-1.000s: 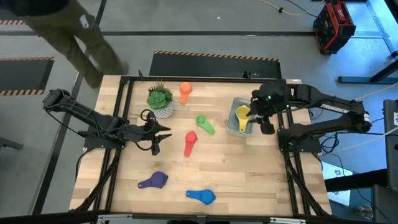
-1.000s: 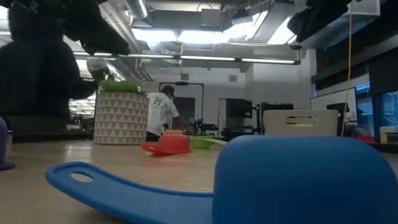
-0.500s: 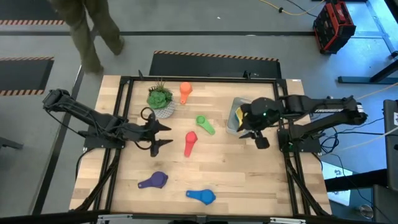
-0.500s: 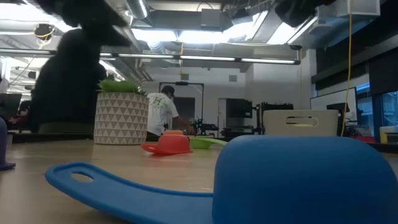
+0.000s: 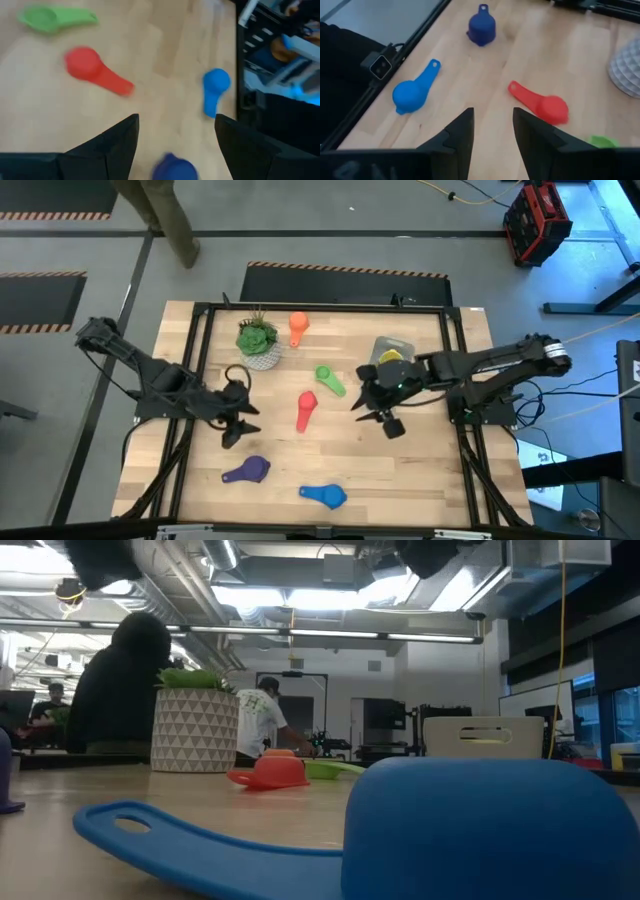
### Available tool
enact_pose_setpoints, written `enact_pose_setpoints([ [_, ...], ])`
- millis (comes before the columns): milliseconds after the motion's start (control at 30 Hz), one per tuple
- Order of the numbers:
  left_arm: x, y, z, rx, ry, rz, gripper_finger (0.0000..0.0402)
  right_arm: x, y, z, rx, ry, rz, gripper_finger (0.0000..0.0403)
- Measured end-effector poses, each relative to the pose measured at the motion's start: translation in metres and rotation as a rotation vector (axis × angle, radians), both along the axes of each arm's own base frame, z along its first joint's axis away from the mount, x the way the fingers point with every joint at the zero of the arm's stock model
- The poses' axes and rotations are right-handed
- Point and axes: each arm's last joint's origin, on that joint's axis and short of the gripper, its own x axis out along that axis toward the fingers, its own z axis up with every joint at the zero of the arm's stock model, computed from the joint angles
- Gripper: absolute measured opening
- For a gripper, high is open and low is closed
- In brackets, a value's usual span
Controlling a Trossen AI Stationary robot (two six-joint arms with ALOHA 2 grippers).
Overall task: Nest measuring cups in basket
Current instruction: Stack the violet measuring cup on top of the yellow measuring cup in the gray bin
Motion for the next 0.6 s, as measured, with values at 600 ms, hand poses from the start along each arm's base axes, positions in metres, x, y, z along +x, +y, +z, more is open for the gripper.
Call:
enact_pose_setpoints([
  [600,0.008,-0.073,-0.065,-0.080,0.334,0.038,0.0252,0.041,0.015,-0.048,-0.013,0.068,0.024,0.0141],
])
